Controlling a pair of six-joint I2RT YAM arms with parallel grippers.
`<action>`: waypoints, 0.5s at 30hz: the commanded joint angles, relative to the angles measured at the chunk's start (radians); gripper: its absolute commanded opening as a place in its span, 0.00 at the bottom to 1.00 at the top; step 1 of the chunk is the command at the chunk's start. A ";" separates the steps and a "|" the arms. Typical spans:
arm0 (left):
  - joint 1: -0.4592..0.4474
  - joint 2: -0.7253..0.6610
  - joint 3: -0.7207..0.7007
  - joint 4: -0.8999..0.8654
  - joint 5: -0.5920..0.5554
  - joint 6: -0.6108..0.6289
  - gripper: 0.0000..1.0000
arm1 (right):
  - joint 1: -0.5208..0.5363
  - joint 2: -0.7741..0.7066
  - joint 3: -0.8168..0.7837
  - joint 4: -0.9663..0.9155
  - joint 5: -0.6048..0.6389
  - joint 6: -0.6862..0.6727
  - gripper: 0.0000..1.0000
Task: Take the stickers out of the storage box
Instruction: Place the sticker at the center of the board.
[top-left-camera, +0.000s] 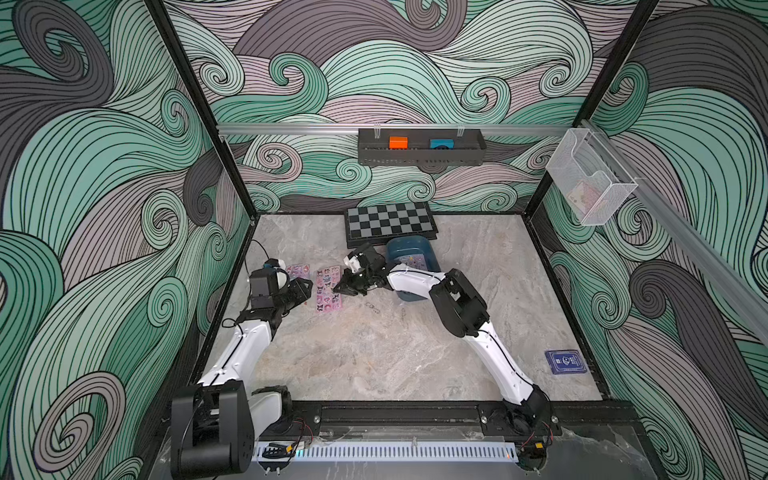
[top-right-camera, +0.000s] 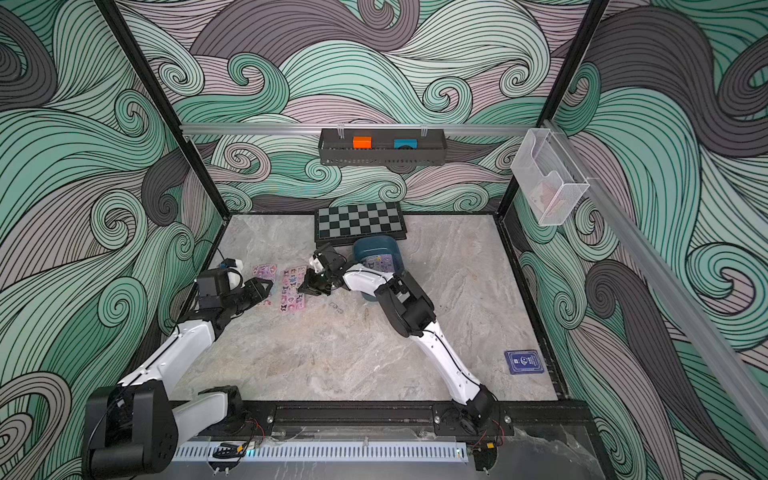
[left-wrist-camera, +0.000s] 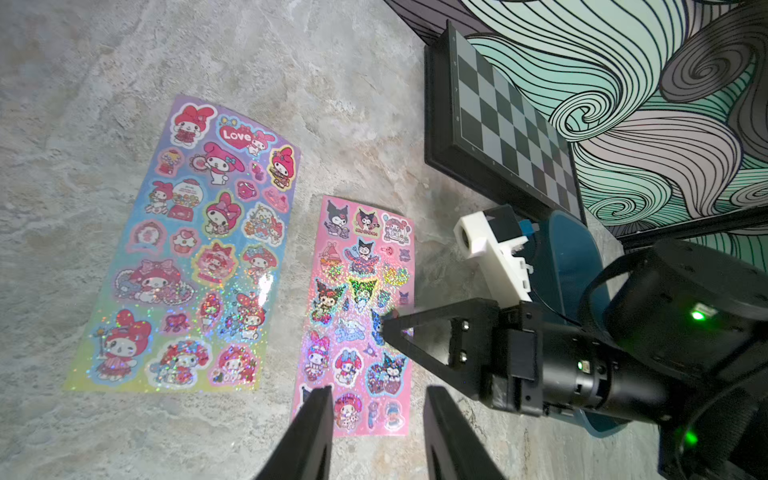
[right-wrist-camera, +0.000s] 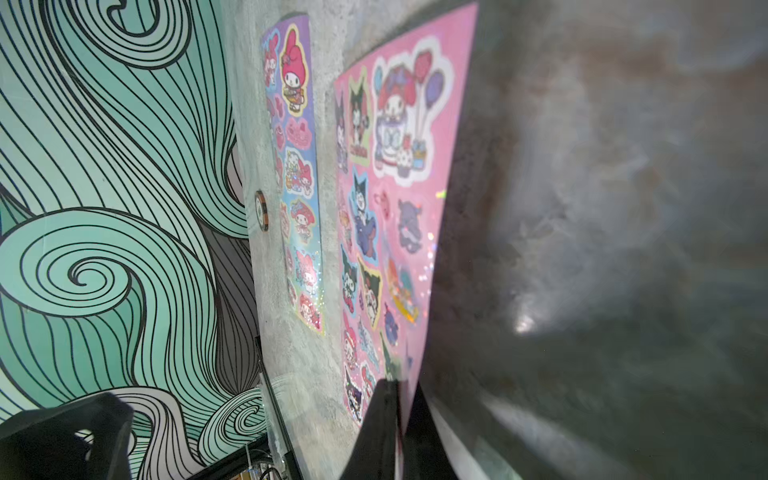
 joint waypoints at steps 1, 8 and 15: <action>0.006 -0.005 0.004 0.019 0.023 0.016 0.41 | -0.004 0.041 0.040 0.007 0.032 0.021 0.10; 0.006 0.000 0.001 0.026 0.028 0.015 0.41 | 0.001 0.097 0.131 -0.034 0.032 0.025 0.10; 0.005 -0.007 -0.003 0.028 0.024 0.016 0.41 | 0.004 0.120 0.169 -0.059 0.024 0.020 0.12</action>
